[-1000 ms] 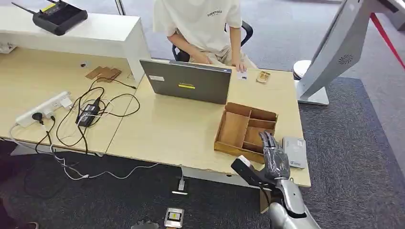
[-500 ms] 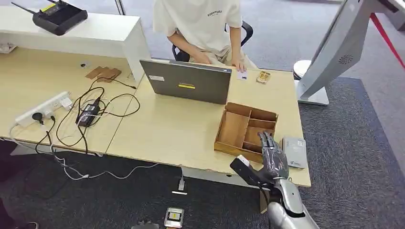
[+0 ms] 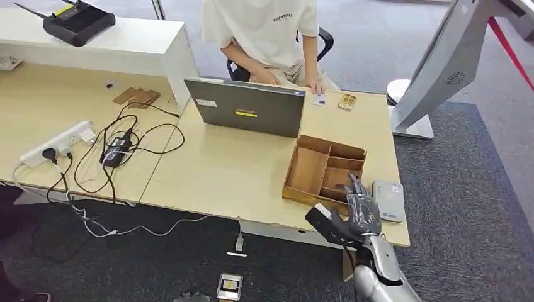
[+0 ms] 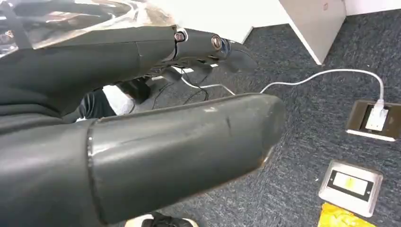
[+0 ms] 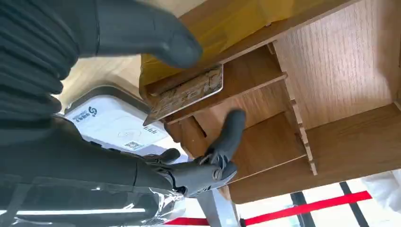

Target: Pass the card to the sensor for recognition and then transmit it.

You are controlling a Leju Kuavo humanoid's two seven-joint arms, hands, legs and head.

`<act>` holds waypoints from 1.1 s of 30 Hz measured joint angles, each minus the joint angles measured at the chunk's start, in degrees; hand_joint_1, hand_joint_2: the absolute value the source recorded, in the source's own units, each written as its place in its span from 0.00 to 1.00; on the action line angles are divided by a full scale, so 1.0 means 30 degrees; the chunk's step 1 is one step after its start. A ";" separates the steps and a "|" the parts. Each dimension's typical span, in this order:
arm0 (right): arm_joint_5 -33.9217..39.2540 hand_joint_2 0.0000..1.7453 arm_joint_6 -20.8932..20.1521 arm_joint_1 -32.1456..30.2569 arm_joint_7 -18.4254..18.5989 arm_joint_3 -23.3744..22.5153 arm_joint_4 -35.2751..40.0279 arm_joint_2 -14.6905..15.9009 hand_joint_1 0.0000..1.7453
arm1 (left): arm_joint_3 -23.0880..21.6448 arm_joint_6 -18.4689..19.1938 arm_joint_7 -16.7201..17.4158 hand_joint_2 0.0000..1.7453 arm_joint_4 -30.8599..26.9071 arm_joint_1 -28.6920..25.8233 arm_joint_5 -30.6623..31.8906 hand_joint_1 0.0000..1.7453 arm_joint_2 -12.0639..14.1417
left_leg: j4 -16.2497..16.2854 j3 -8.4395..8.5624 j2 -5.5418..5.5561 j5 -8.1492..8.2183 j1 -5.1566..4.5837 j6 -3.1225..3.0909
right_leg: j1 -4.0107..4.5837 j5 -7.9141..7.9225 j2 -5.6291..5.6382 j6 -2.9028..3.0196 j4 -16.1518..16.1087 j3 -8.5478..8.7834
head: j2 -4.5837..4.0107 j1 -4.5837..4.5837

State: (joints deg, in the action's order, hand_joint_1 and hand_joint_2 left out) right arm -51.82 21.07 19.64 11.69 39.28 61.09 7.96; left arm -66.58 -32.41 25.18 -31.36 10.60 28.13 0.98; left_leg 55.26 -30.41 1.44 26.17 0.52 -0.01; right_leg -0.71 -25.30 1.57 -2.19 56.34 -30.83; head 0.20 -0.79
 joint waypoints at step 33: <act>-0.0496 1.00 0.2689 0.1002 -0.0138 -0.0372 0.1305 -0.0037 1.00 | -0.0007 -0.0219 -0.0343 0.00 0.0000 0.0011 0.0080 0.00 0.0000 | 0.0005 0.0006 -0.0004 -0.0003 -0.0001 0.0000 | -0.0003 0.0006 0.0001 0.0001 0.0003 0.0002 | 0.0007 0.0000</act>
State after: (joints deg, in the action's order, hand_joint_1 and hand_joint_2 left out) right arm -53.31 29.14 22.65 11.28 38.16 65.01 7.85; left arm -66.60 -33.07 24.15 -31.36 10.63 28.37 0.98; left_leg 55.27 -30.39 1.43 26.16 0.52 -0.01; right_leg -0.72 -25.28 1.57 -2.18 56.35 -30.82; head 0.22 -0.79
